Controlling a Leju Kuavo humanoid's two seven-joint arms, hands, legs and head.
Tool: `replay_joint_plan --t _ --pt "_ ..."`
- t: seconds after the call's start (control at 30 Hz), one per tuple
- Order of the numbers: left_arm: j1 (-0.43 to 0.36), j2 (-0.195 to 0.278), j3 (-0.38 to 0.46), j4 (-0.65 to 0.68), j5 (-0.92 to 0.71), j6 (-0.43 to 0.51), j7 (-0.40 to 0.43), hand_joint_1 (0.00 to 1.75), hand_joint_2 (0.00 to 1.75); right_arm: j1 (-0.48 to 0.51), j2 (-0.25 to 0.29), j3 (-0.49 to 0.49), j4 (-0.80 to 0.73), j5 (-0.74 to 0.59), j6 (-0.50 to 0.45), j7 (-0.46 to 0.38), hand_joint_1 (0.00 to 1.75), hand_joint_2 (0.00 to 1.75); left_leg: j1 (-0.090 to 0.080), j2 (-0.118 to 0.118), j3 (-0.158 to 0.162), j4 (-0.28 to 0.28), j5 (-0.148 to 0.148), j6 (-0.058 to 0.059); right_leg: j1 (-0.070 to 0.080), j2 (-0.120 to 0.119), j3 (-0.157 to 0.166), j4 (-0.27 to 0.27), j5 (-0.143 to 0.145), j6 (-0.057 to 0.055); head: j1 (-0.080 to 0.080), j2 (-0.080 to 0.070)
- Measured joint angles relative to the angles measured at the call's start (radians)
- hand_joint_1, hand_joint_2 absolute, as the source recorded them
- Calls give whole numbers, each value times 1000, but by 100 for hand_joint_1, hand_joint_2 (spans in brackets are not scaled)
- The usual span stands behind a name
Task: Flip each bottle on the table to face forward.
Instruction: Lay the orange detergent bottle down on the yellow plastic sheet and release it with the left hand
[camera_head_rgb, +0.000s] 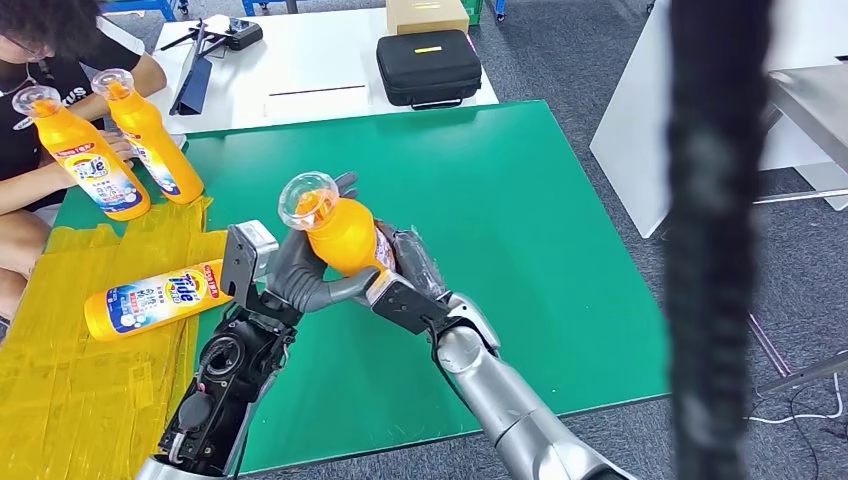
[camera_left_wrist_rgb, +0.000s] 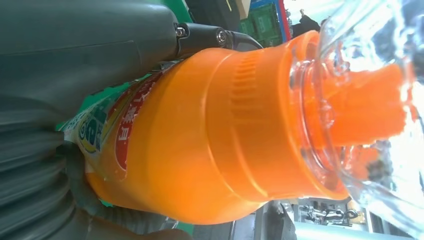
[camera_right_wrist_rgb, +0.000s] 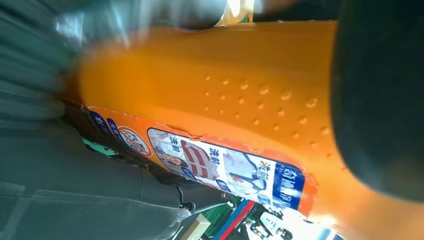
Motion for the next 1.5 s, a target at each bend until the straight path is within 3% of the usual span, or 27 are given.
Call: replay_joint_plan --t 0.4,0.53,0.97,1.1,1.37,1.43,1.5 --pt "-14 1 9 41 49 10 17 2 175 -6 2 45 23 -11 -4 14 175 175 0 0 0 0 0 0 0 0 0 0 0 0 0 0" --pt "-15 0 12 62 72 19 11 172 175 -9 2 55 28 -20 -4 16 175 175 0 0 0 0 0 0 0 0 0 0 0 0 0 0" --pt "-23 -9 18 113 132 19 -4 175 175 -1 -2 62 46 -50 -20 9 175 175 0 0 0 0 0 0 0 0 0 0 0 0 0 0" --pt "-7 -9 21 111 181 22 -33 175 175 7 -5 64 40 -53 -28 7 7 175 0 0 0 0 0 0 0 0 -1 0 0 0 0 0" --pt "33 -9 43 39 271 46 -66 175 175 9 -5 72 0 -78 -72 8 0 175 0 0 0 0 0 0 0 0 -1 0 0 0 0 0" --pt "37 -9 51 16 234 112 -82 175 175 19 -9 73 -32 -92 -94 14 0 175 0 0 0 0 0 0 0 0 -1 0 0 0 0 0" --pt "39 -9 68 -12 129 239 -95 175 175 38 -21 71 -86 -96 -128 32 0 175 0 0 0 0 0 0 0 0 -1 0 0 0 0 0"
